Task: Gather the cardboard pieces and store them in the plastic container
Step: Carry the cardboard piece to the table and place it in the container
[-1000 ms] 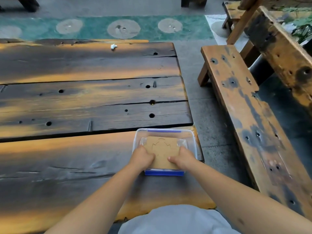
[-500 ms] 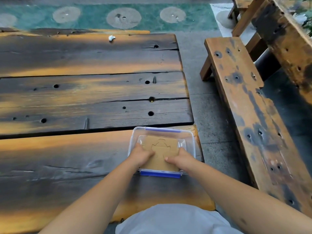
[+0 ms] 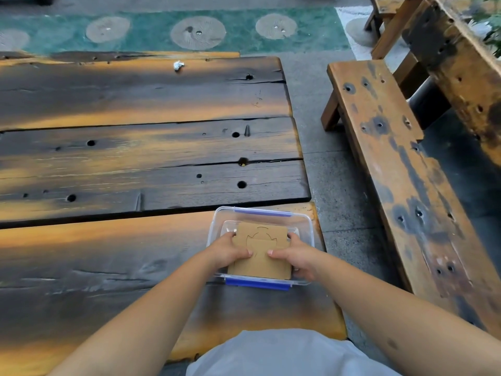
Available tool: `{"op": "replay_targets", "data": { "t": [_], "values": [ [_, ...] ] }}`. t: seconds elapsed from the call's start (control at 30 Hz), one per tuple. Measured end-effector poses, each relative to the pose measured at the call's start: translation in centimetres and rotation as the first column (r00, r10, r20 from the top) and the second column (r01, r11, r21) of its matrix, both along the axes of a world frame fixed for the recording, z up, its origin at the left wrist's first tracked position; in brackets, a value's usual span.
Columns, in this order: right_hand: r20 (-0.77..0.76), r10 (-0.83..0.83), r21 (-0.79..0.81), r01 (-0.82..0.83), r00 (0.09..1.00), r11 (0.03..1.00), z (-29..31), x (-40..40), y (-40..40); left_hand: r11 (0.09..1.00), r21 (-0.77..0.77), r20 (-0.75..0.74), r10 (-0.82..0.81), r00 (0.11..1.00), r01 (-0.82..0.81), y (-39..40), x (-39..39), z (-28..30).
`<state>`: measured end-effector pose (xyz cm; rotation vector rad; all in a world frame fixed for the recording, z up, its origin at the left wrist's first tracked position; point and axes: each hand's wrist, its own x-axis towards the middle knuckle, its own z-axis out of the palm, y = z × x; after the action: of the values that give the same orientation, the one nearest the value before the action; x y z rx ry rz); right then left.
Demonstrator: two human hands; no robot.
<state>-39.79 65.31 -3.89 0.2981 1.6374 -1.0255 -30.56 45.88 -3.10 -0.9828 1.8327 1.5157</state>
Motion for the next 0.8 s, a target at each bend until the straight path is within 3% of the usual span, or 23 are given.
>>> {"op": "replay_targets", "data": {
  "t": [0.07,0.23,0.5,0.8],
  "values": [
    [-0.026,0.012,0.004,-0.012,1.000,1.000,0.1,-0.4,-0.2,0.999,-0.026,0.009,-0.033,0.999,0.034,-0.1,-0.6,0.1],
    [-0.116,0.063,-0.018,-0.065,0.991,0.998,0.1,-1.4,-0.6,0.989,-0.065,-0.140,-0.137,0.981,0.129,-0.2,-1.9,0.7],
    [-0.197,0.226,0.053,-0.219,0.954,0.974,-0.3,-1.5,-0.7,0.912,-0.181,-0.054,-0.384,0.922,0.369,-0.5,-2.1,0.7],
    [-0.269,0.301,0.093,-0.286,0.915,0.954,0.0,-1.4,-0.9,0.852,-0.259,0.041,-0.461,0.887,0.455,-0.8,-2.1,0.5]
  ]
}}
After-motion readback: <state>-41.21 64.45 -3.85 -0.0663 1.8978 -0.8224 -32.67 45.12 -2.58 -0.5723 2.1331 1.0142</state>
